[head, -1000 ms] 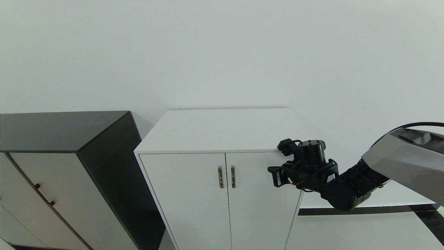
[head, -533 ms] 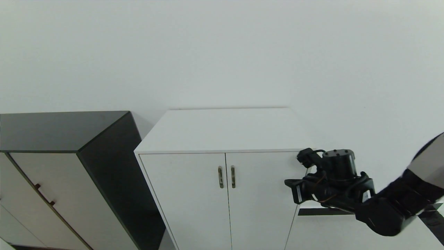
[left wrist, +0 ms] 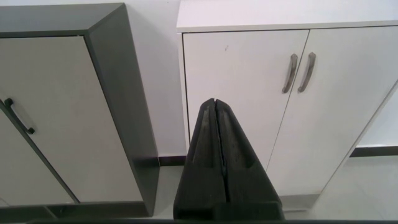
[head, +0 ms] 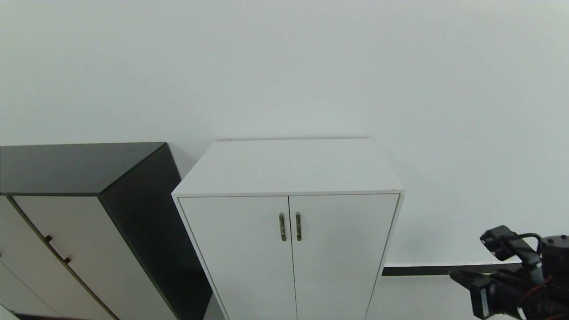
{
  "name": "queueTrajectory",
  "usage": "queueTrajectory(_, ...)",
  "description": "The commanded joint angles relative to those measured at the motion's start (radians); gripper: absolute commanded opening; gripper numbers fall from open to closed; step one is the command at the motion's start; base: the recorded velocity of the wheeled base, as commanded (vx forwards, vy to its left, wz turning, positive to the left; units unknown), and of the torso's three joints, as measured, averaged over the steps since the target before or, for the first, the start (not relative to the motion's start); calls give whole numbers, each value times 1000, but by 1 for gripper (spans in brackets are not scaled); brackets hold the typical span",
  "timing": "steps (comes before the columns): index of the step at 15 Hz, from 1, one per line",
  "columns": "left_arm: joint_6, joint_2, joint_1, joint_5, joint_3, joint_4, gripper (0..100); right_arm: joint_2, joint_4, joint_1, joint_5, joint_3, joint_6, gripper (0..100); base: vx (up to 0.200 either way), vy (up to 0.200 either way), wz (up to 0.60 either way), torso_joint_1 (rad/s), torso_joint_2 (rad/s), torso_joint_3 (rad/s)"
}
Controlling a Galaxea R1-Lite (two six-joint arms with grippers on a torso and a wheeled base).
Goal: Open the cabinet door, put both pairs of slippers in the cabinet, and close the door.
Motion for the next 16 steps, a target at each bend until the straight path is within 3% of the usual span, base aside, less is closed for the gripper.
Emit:
queueTrajectory(1, 2, 0, 0, 1, 0, 0, 0, -199, 46, -50, 4, 114, -23, 0, 0, 0, 0, 0, 0, 0)
queueTrajectory(4, 0, 0, 0, 1, 0, 0, 0, -440, 378, -54, 24, 114, -21, 0, 0, 0, 0, 0, 0, 0)
queueTrajectory(8, 0, 0, 0, 1, 0, 0, 0, -716, 709, -56, 27, 114, -6, 0, 0, 0, 0, 0, 0, 0)
queueTrajectory(12, 0, 0, 0, 2, 0, 0, 0, -906, 847, -57, 21, 114, 41, 0, 0, 0, 0, 0, 0, 0)
queueTrajectory(16, 0, 0, 0, 5, 0, 0, 0, -968, 865, -57, 11, 113, 61, 0, 0, 0, 0, 0, 0, 0)
